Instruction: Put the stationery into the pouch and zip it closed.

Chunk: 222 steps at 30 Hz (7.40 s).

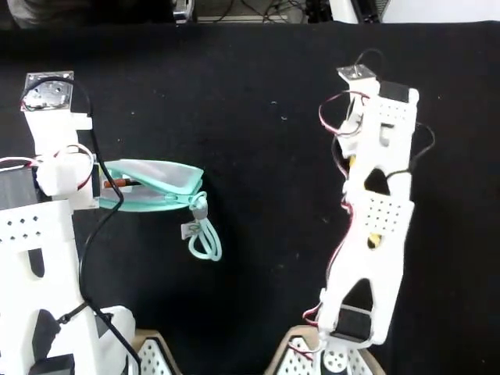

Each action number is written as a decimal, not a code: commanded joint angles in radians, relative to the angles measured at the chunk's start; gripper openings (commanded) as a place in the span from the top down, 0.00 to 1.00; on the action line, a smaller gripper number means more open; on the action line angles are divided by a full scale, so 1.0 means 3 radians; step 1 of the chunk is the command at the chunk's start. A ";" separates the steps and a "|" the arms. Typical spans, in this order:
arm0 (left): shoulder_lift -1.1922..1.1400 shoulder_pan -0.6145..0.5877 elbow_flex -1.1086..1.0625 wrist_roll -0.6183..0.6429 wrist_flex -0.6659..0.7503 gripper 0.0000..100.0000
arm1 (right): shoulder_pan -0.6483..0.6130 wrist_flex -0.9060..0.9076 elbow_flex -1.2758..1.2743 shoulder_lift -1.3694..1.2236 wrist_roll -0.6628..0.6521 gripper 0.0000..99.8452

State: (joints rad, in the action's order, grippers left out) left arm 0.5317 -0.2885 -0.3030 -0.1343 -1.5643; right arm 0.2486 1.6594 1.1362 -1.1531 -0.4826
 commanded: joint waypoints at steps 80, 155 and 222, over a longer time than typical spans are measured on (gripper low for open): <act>-0.0072 -0.0064 -0.0100 -0.0031 0.0046 0.97 | 0.0220 -0.1156 -0.1977 0.1256 -0.0440 0.82; -0.0072 -0.0054 -0.0100 -0.0026 0.0046 0.97 | -0.2527 -0.2194 -0.4739 0.8498 0.1488 0.99; -0.0046 0.0494 -0.0238 -0.0026 -0.0020 0.97 | -0.3759 -0.3688 -0.6355 0.7096 0.1130 0.97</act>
State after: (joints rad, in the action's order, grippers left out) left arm 0.5332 -0.1657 -0.3353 -0.1419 -1.5658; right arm -0.8239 0.4473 -0.8493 0.9797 -0.0652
